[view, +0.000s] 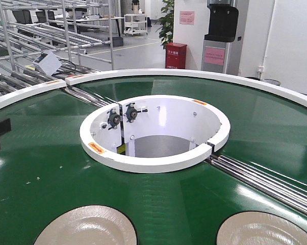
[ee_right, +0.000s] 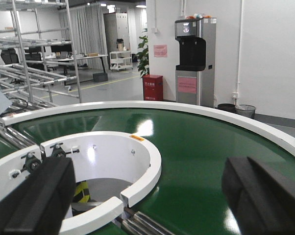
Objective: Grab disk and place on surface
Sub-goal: 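Lower the left gripper toward the nearest cream plate's rim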
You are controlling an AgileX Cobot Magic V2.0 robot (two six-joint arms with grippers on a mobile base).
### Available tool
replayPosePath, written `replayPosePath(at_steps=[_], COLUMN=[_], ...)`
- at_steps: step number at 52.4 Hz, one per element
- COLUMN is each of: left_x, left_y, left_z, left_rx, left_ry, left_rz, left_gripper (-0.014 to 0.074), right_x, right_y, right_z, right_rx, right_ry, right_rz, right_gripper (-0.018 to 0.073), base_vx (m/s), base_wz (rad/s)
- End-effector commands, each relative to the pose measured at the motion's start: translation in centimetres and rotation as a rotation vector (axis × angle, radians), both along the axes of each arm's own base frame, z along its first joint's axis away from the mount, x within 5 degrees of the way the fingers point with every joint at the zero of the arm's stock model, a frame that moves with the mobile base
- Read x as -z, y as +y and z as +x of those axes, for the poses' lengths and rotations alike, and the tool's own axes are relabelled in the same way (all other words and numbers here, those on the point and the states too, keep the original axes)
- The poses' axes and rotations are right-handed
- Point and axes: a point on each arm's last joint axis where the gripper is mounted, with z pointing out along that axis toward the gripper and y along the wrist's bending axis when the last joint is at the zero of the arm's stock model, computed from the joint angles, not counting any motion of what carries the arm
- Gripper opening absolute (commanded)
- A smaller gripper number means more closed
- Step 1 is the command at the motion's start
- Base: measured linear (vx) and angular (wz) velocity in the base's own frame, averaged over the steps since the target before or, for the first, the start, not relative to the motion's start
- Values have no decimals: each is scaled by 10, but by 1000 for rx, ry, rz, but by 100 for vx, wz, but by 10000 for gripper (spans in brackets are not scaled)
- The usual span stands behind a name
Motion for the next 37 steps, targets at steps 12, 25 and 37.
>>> replayPosePath(at_steps=[12, 25, 37], left_x=[2, 68, 115], left_y=[-15, -2, 64], left_z=[66, 113, 131], left_rx=[129, 171, 47], left_ry=[292, 585, 753], left_rz=[53, -13, -156], left_gripper=[442, 386, 358], right_x=[-38, -26, -23], right_y=[1, 1, 1], right_z=[1, 12, 15], right_rx=[-13, -26, -27], right_ry=[46, 182, 202], right_rz=[-27, -36, -38], right_gripper=[566, 566, 566], base_vx=[0, 0, 0], base_wz=[0, 0, 0])
